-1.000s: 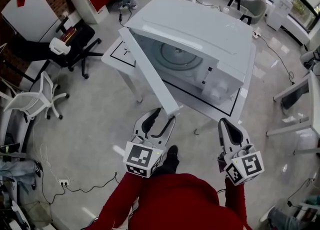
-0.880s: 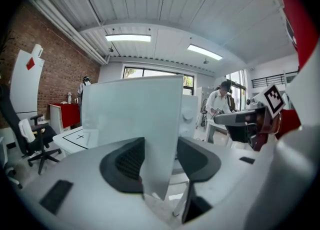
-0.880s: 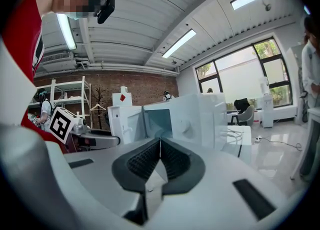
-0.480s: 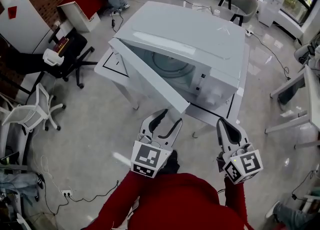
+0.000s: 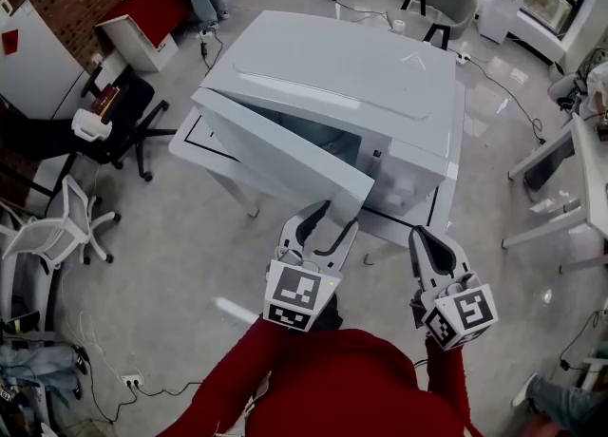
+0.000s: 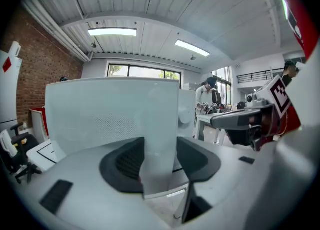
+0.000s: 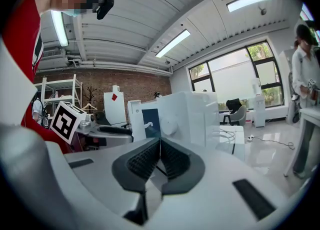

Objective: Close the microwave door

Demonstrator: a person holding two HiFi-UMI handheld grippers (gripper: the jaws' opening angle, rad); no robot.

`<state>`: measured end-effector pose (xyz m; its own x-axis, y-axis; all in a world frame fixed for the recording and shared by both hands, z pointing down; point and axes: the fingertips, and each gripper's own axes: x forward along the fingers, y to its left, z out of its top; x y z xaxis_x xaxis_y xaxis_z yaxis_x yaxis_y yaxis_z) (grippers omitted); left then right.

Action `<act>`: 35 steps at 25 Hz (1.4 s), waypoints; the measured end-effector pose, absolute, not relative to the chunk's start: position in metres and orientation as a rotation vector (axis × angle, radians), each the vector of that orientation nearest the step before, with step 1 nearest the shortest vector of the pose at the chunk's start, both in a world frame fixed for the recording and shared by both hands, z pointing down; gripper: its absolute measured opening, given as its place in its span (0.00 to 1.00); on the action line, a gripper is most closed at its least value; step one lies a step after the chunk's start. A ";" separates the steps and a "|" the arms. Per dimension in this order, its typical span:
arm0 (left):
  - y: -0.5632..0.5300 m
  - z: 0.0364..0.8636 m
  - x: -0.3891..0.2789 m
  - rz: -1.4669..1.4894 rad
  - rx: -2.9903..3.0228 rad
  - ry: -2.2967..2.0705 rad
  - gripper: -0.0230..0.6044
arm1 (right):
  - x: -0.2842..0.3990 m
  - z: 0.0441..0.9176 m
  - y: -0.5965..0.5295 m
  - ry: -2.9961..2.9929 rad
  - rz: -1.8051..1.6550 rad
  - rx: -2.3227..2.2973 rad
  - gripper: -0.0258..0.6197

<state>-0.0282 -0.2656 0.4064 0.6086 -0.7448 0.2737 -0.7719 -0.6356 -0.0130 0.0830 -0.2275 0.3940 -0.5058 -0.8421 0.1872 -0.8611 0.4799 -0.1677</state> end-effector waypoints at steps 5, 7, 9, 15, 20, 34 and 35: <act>-0.285 0.405 -0.022 0.368 2.726 -1.271 0.37 | 0.089 0.394 -0.230 -2.612 0.368 1.552 0.06; -0.293 0.405 -0.023 0.360 2.723 -1.276 0.37 | 0.092 0.395 -0.231 -2.602 0.369 1.566 0.06; -0.300 0.403 -0.022 0.354 2.726 -1.268 0.37 | 0.095 0.396 -0.232 -2.590 0.375 1.580 0.06; -0.312 0.400 -0.020 0.352 2.722 -1.281 0.34 | 0.098 0.402 -0.236 -2.569 0.400 1.584 0.06; -0.315 0.400 -0.023 0.330 2.685 -1.332 0.30 | 0.094 0.402 -0.242 -2.584 0.394 1.560 0.06; -0.329 0.399 -0.025 0.330 2.620 -1.467 0.21 | 0.093 0.401 -0.245 -2.589 0.388 1.547 0.06; -0.330 0.399 -0.025 0.331 2.620 -1.467 0.21 | 0.093 0.402 -0.245 -2.587 0.392 1.547 0.06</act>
